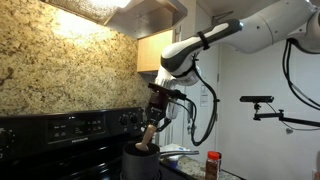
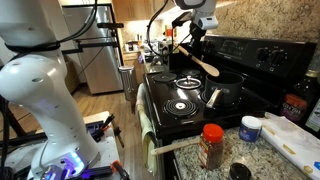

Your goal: Remove the lid from the pot and put it on the stove then put the wooden spoon in the pot

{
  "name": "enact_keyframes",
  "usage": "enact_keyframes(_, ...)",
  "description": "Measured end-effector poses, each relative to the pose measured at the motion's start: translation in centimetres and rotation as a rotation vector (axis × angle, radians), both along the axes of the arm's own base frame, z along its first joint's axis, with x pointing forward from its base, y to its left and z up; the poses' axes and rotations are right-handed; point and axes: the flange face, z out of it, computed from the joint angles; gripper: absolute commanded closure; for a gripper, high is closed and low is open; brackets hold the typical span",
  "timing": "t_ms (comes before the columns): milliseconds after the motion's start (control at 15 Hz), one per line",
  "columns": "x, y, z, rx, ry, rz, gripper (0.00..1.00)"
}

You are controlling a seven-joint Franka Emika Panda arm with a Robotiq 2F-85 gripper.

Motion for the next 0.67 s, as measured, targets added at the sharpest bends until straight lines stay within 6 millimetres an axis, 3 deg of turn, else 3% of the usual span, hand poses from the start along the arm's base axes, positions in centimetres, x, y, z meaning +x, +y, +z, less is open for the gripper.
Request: enact_keyframes(667, 1.4, -0.5, -0.9, 0.112, 0.0, -0.058, 0.9)
